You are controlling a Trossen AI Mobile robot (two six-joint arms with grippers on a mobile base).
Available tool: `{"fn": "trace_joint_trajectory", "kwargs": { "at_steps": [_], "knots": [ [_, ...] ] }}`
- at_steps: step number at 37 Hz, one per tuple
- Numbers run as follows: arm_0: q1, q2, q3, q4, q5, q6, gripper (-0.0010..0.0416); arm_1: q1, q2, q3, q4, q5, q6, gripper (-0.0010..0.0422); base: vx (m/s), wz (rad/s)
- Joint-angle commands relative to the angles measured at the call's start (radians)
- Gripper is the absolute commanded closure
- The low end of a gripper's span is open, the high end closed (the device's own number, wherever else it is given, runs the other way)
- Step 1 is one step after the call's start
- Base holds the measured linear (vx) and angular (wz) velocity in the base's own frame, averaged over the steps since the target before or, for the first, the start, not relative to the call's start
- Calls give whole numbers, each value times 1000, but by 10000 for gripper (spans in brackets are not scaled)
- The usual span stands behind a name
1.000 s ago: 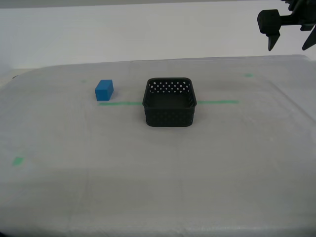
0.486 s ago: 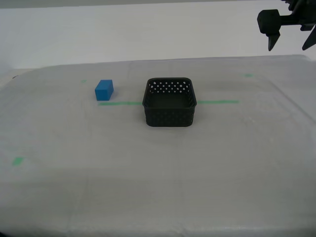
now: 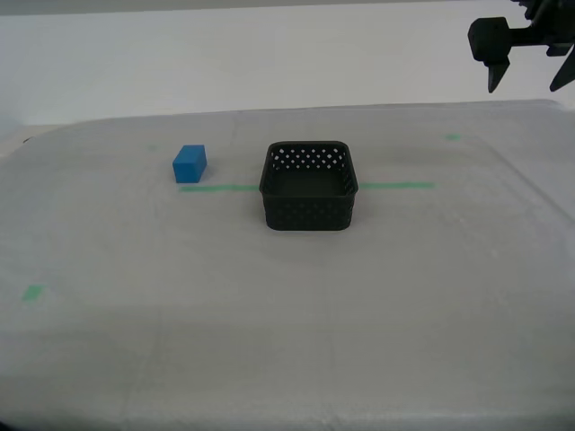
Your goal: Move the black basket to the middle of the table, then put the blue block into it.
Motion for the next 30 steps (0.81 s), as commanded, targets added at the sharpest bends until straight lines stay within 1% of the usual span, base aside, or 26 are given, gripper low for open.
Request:
{"fn": "trace_joint_trajectory", "kwargs": {
  "at_steps": [1,8,14,20,30],
  "knots": [
    [1,0,1,0,3,-1,7,0,-1,36,-88,11,-2,412,0,0],
    [0,0,1,0,3,-1,7,-2,0,124,-304,15,-2,412,0,0],
    [1,0,1,0,3,-1,7,-4,0,189,-452,14,-2,412,0,0],
    [1,0,1,0,3,-1,7,-6,0,232,-526,14,-3,412,0,0],
    [1,0,1,0,3,-1,7,-19,1,309,-703,12,-7,412,0,0]
  ]
}}
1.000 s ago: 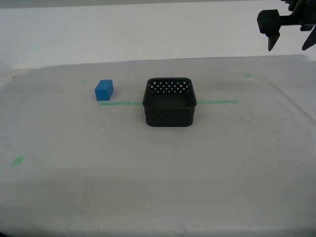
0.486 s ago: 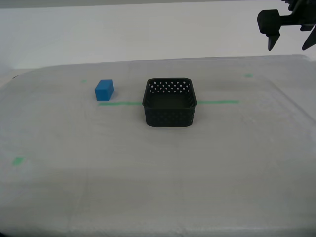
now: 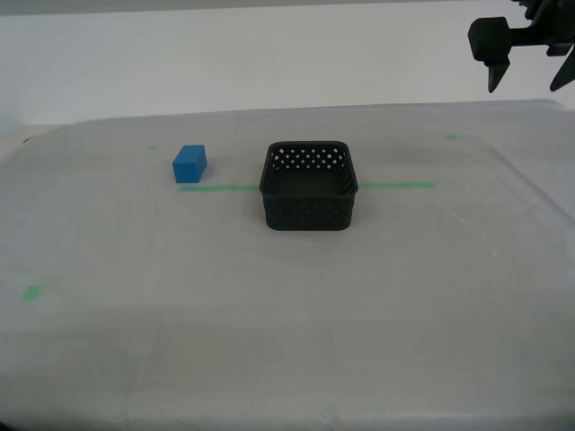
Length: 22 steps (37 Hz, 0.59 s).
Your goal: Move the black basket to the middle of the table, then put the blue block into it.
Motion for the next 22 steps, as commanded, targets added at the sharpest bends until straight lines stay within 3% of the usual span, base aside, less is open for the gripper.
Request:
{"fn": "trace_joint_trajectory", "kwargs": {
  "at_steps": [1,8,22],
  "knots": [
    [0,0,1,0,3,-1,7,-6,0,31,-72,-5,-3,412,0,0],
    [0,0,1,0,3,-1,7,-27,16,106,-213,-51,-5,412,0,0],
    [0,0,1,0,3,-1,7,-76,156,250,-385,-59,-37,412,0,0]
  ]
}}
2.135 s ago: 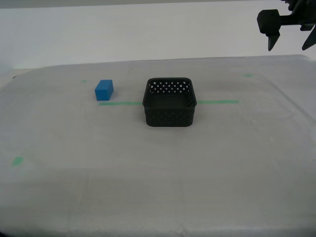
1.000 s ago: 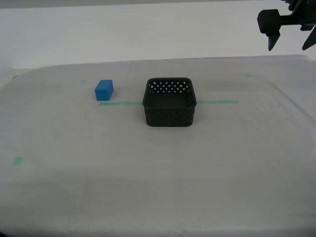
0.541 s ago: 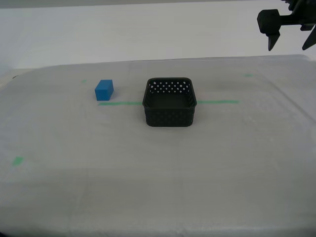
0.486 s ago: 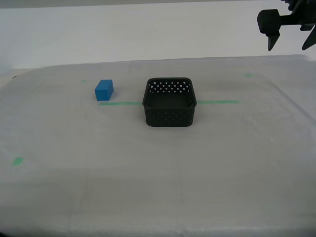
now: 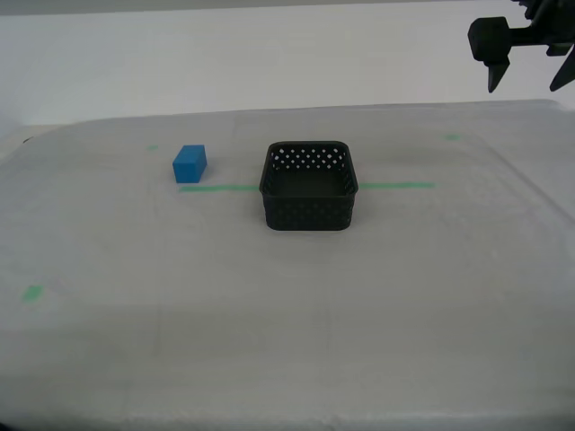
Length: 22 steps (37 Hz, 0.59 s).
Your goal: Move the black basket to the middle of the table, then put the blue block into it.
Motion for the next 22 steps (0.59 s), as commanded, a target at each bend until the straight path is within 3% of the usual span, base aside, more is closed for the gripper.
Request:
{"fn": "trace_joint_trajectory", "kwargs": {
  "at_steps": [1,22],
  "knots": [
    [0,0,1,0,3,-1,7,-18,48,34,-23,-2,-13,412,0,0],
    [1,0,1,0,3,-1,7,-112,407,341,-170,13,-35,412,0,0]
  ]
}}
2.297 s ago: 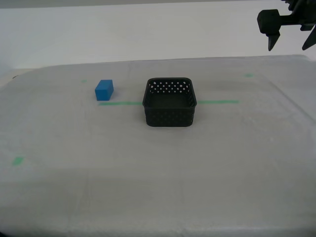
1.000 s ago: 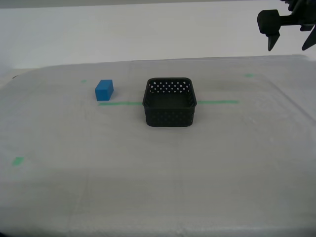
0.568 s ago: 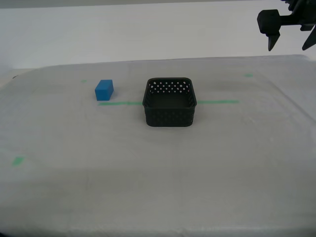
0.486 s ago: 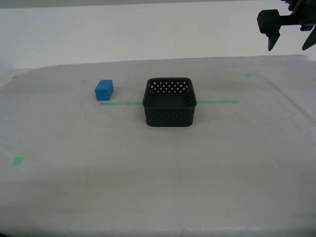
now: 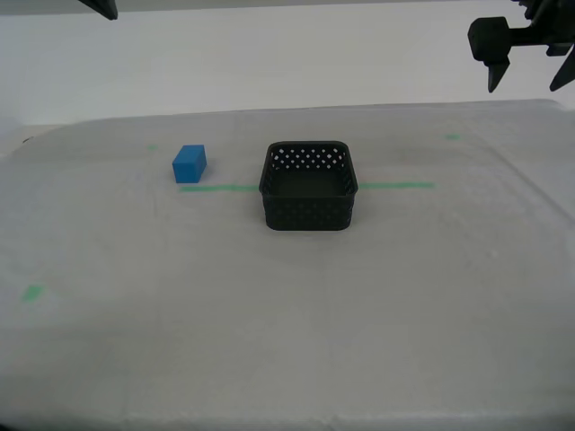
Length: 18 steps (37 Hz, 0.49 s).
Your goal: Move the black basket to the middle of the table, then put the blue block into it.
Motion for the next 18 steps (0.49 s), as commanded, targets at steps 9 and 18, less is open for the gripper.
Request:
{"fn": "trace_joint_trajectory", "kwargs": {
  "at_steps": [9,18],
  "knots": [
    [1,0,1,0,3,-1,7,-24,181,188,-100,25,-2,412,0,0],
    [1,0,1,0,3,-1,7,-36,251,252,-115,25,-14,410,0,0]
  ]
}}
